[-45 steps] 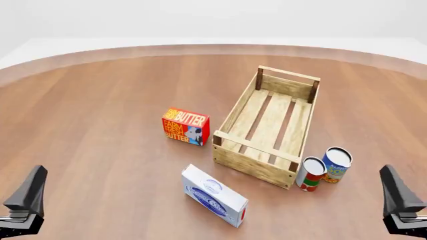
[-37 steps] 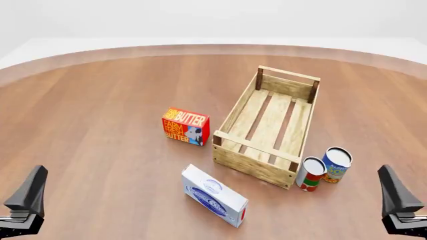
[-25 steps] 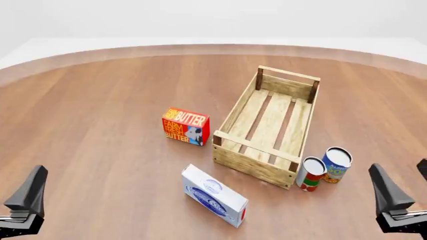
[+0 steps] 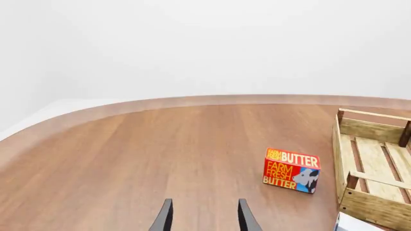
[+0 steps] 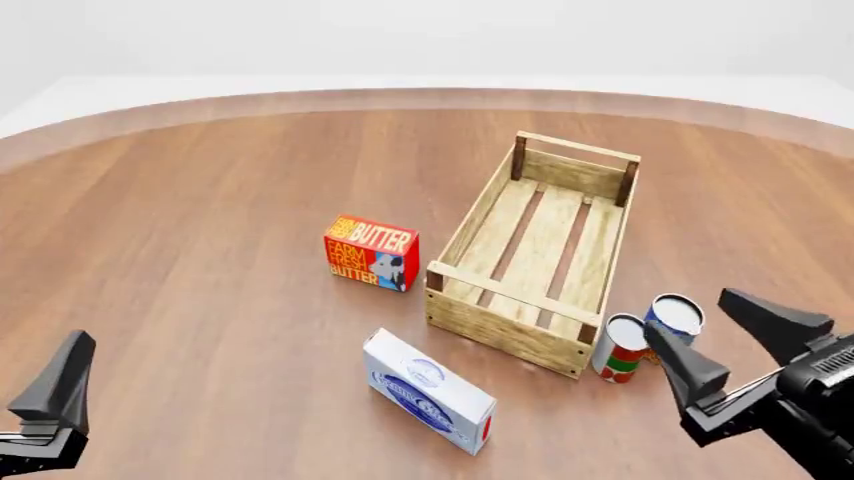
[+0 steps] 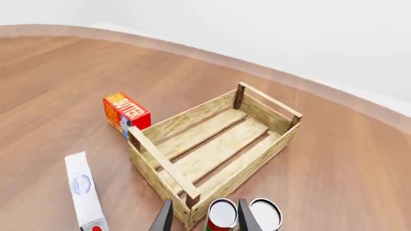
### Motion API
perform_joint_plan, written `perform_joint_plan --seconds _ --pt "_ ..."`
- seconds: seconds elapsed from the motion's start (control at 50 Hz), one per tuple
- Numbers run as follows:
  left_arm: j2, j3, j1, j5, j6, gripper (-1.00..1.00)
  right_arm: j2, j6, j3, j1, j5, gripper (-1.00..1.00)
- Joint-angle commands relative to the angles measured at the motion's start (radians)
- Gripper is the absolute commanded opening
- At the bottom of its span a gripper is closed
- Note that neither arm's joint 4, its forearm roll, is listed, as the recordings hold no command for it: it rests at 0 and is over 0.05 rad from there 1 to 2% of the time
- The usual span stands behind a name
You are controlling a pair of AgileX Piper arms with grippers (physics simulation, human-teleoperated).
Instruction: Pick up the ketchup, and put it in the wooden tray.
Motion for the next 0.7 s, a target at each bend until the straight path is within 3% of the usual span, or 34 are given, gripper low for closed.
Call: perform_joint_plan --seconds 0.02,0.32,0.36,0.5,0.7 --pt "0.0 0.0 0.0 0.0 0.0 1.0 0.195 -0.016 -0.049 0.148 -0.077 1.0" --pt "0.0 0.0 0.0 0.0 0.0 1.0 0.454 -0.015 -0.164 0.371 -0.13 1.0" --pt "0.0 0.0 0.0 0.0 0.0 1.0 0.474 0.012 -0.183 0.4 -0.133 1.0" --pt "0.0 0.0 0.0 0.0 0.0 1.0 0.549 0.02 -0.247 0.474 -0.13 1.0" --pt "0.0 0.0 0.0 0.0 0.0 1.0 0.7 0.086 -0.358 0.572 -0.13 1.0"
